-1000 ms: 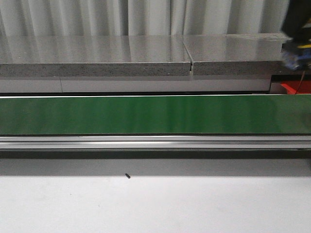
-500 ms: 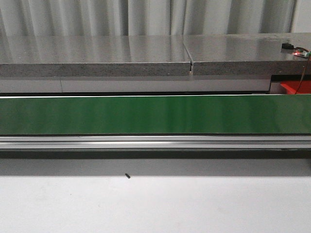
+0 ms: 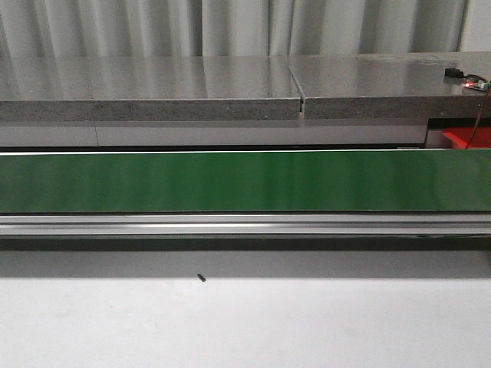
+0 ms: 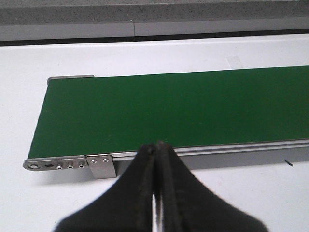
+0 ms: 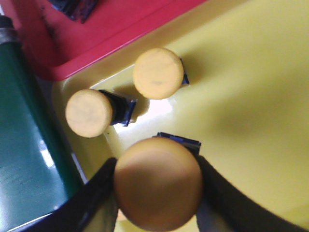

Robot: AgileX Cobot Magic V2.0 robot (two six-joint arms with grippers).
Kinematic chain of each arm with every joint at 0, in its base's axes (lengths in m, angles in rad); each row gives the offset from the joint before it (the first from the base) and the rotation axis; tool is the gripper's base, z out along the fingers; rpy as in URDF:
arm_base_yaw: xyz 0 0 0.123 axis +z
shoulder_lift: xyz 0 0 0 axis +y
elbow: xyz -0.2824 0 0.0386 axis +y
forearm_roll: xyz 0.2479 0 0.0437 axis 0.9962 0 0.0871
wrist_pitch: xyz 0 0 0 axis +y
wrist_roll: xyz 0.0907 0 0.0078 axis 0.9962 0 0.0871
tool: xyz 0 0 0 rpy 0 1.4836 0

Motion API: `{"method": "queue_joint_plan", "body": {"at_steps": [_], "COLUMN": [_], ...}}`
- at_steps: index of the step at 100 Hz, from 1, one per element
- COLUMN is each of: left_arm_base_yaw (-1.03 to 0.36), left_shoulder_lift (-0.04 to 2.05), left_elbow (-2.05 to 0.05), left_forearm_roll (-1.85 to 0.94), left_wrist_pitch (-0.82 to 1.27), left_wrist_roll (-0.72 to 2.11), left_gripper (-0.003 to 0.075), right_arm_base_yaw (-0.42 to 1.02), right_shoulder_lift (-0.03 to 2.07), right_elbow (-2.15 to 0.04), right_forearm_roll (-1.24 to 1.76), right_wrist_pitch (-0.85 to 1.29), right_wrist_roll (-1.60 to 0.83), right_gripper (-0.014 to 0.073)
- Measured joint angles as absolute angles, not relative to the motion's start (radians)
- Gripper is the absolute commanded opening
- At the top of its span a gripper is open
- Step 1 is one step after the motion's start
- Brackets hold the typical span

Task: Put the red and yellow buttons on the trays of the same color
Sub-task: 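Carry the button to the yellow tray, lower it, open the right gripper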

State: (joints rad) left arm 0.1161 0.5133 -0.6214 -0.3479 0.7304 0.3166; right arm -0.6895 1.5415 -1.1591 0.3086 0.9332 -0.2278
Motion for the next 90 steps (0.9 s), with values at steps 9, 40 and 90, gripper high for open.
{"method": "queue_joint_plan", "body": {"at_steps": [9,40,90], "left_arm_base_yaw": [0.116,0.116,0.116], "left_shoulder_lift": [0.513,0.513,0.513], "left_elbow": [-0.621,-0.621,-0.621], "left_forearm_roll": [-0.348,-0.348,-0.348], "left_wrist_pitch": [0.73,0.73,0.73], "left_wrist_roll": [0.317,0.317,0.317], "left_gripper": [-0.002,-0.002,-0.002], "right_arm_base_yaw": [-0.692,-0.692,-0.692], "right_shoulder_lift": [1.564,1.658,1.737], "right_elbow": [-1.158,-1.158,-1.112], "right_forearm_roll": [0.309,0.311,0.313], "right_wrist_pitch": [0.912,0.862,0.777], "right_wrist_roll": [-0.236,-0.254,-0.258], "right_gripper": [0.0244,0.0244,0.0244]}}
